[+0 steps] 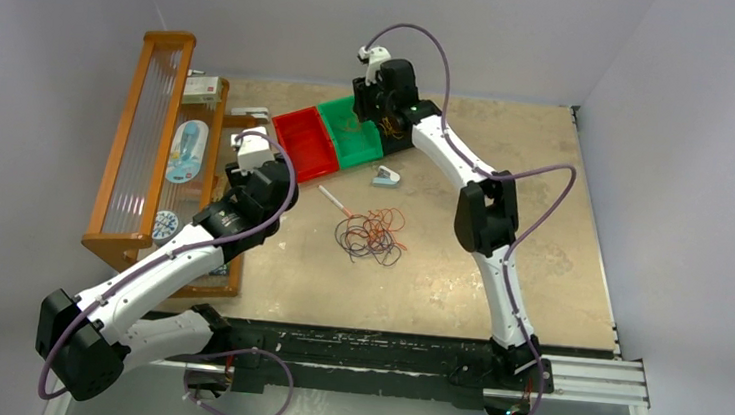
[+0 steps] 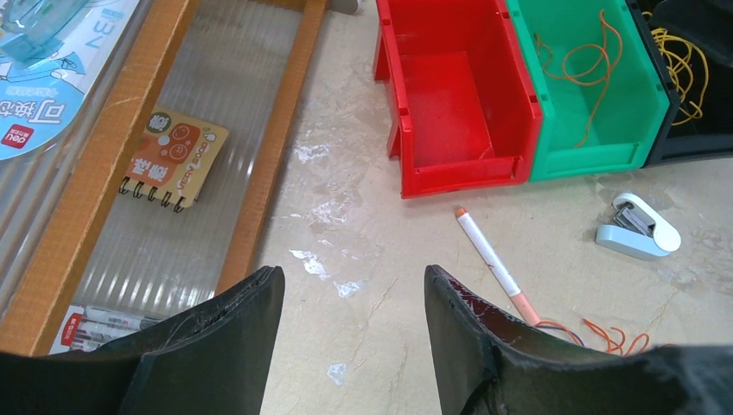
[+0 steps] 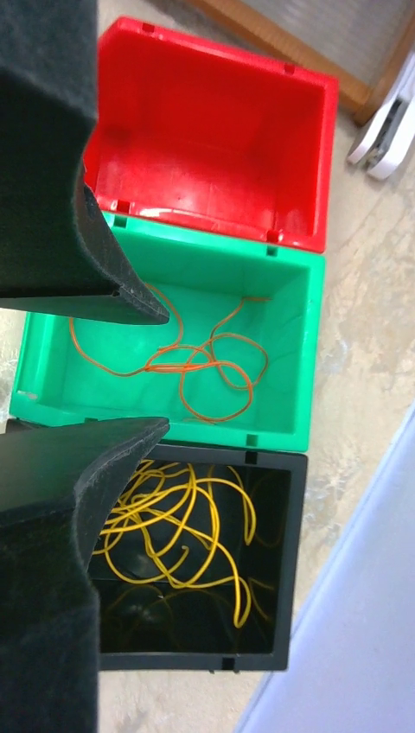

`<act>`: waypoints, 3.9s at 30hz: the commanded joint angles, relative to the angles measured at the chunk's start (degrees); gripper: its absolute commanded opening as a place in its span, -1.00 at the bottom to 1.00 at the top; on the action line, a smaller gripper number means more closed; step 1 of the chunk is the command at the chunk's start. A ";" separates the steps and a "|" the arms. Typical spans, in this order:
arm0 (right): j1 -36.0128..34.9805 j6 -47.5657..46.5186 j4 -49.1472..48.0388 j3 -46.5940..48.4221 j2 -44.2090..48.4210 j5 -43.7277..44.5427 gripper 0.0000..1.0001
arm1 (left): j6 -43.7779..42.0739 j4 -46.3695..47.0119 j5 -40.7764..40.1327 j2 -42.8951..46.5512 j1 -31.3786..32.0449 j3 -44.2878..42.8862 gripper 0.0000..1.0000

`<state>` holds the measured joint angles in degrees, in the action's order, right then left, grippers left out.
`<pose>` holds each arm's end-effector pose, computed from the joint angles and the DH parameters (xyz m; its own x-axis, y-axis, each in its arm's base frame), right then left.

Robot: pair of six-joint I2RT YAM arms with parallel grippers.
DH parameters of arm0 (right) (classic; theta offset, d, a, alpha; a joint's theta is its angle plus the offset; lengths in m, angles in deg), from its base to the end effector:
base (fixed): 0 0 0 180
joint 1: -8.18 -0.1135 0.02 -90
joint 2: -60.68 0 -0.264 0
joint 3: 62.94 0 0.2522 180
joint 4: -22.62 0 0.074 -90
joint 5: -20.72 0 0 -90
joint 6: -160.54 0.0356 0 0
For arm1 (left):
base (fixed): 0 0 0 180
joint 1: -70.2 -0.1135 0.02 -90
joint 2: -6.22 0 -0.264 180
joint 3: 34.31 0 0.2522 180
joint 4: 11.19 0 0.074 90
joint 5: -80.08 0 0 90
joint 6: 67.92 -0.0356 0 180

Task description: Untangle the cables

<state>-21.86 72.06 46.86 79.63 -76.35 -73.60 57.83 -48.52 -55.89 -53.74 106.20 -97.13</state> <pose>0.4903 0.2866 0.2827 -0.2923 -0.1385 -0.9462 -0.5534 0.8315 0.0493 0.1939 -0.1093 0.2987 -0.3301 -0.2621 -0.9068 -0.3251 0.9335 -0.1514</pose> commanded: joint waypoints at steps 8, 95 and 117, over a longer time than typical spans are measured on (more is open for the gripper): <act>0.06 1.41 -0.61 5.19 -4.03 -1.05 -0.17 | -1.04 1.80 0.78 0.55 -0.33 -1.74 0.20; 0.81 9.97 -17.32 -72.92 38.04 -3.64 -0.30 | -7.35 30.86 29.92 -34.12 10.08 -2.45 0.34; 0.86 11.72 -12.78 -73.88 58.72 10.10 -1.00 | -6.20 31.81 26.53 -41.93 10.08 -2.13 -0.32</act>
<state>-21.25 83.40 32.82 3.94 -24.55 -67.82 51.01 -18.27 -28.81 -93.78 116.04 -97.53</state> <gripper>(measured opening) 0.009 0.410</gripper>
